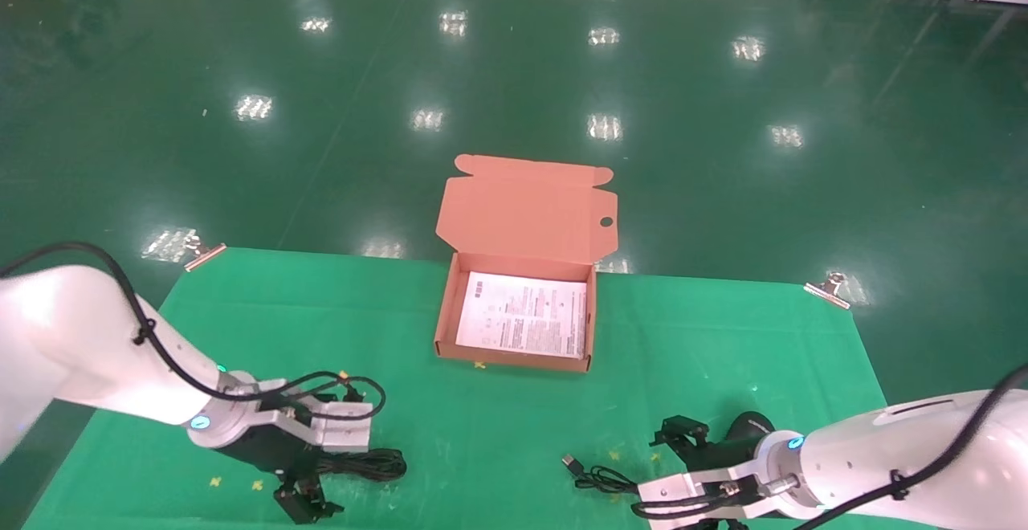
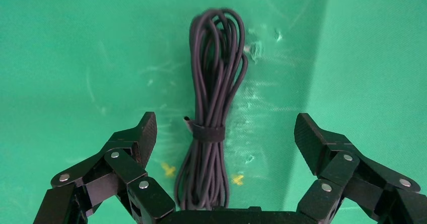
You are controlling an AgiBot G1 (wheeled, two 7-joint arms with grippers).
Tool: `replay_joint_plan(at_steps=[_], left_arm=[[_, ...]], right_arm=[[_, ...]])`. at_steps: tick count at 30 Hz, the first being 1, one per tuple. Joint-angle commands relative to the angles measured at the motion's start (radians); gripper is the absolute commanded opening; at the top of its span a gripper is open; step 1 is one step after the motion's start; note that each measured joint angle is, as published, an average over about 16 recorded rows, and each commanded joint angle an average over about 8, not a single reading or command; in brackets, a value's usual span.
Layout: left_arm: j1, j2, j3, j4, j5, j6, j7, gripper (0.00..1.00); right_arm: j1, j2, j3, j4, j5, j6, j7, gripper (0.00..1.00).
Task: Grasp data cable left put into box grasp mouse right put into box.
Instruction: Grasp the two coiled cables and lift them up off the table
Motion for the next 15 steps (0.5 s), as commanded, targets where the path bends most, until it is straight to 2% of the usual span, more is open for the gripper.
replay_joint_plan(at_steps=[1,4,5,6,12,13,14,15], left_arm=[[0.001,0.013,-0.002,0.047,-0.004,-0.012,0.021,1.0],[-0.002,0.028,-0.006,0.101,-0.009,-0.03,0.046,1.0],[-0.003,0.033,-0.007,0.116,-0.011,-0.036,0.054,1.0],[-0.004,0.036,-0.008,0.127,-0.012,-0.041,0.059,0.98],[-0.005,0.054,-0.013,0.19,-0.016,-0.075,0.089,0.23],[-0.005,0.056,-0.014,0.195,-0.016,-0.077,0.09,0.1],[-0.005,0.057,-0.014,0.2,-0.017,-0.081,0.093,0.0],[-0.005,0.057,-0.014,0.199,-0.017,-0.081,0.092,0.0]], right_arm=[[0.001,-0.017,-0.003,-0.032,-0.002,0.006,-0.004,1.0],[0.006,-0.039,-0.005,-0.081,-0.002,0.017,-0.013,1.0],[0.008,-0.046,-0.005,-0.095,-0.002,0.02,-0.016,0.94],[0.009,-0.052,-0.006,-0.107,-0.003,0.023,-0.018,0.81],[0.012,-0.08,-0.005,-0.168,-0.002,0.043,-0.021,0.06],[0.011,-0.082,-0.004,-0.172,-0.002,0.044,-0.021,0.0],[0.011,-0.084,-0.004,-0.177,-0.002,0.046,-0.021,0.0],[0.012,-0.084,-0.003,-0.177,-0.001,0.047,-0.021,0.0]])
